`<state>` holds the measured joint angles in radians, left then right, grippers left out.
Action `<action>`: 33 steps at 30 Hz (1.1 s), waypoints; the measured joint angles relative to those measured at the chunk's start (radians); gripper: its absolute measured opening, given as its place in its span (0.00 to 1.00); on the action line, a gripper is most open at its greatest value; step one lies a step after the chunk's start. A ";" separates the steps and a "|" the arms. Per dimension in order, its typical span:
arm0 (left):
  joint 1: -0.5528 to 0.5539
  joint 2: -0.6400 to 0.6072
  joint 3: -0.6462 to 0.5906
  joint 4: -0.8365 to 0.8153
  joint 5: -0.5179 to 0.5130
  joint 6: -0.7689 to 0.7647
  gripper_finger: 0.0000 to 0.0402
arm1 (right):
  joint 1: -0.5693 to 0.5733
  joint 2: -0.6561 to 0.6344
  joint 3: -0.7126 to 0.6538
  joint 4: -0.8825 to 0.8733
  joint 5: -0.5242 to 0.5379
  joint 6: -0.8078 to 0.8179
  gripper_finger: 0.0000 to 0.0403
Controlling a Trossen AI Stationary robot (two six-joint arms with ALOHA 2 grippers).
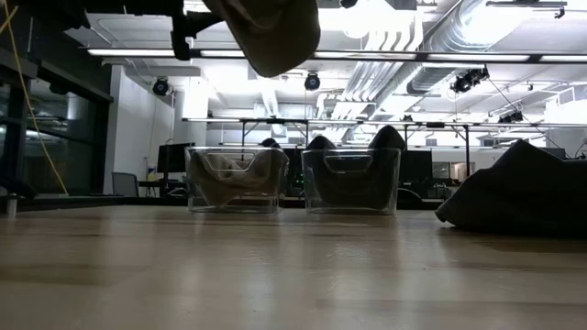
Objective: Pick & Place hat
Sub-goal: Put the brown cap into the left transparent bin
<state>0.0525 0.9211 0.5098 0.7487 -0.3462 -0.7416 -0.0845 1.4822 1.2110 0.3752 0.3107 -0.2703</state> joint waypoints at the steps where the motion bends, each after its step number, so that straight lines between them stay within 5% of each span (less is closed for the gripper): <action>1: 0.000 0.002 0.000 0.003 0.002 -0.024 0.51 | 0.000 0.000 0.000 0.000 0.000 0.000 0.02; 12: 0.000 0.032 0.001 0.035 0.022 -0.084 0.47 | 0.000 0.000 0.000 -0.008 0.000 0.000 0.02; 20: 0.000 0.033 0.038 0.009 0.047 -0.098 0.04 | 0.000 0.000 0.000 -0.011 0.000 0.000 0.02; 33: 0.000 0.032 0.080 -0.101 0.047 -0.143 0.00 | 0.000 0.000 0.000 -0.013 0.000 0.000 0.03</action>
<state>0.0525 0.9535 0.5903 0.6474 -0.2993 -0.8848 -0.0841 1.4822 1.2110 0.3621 0.3111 -0.2703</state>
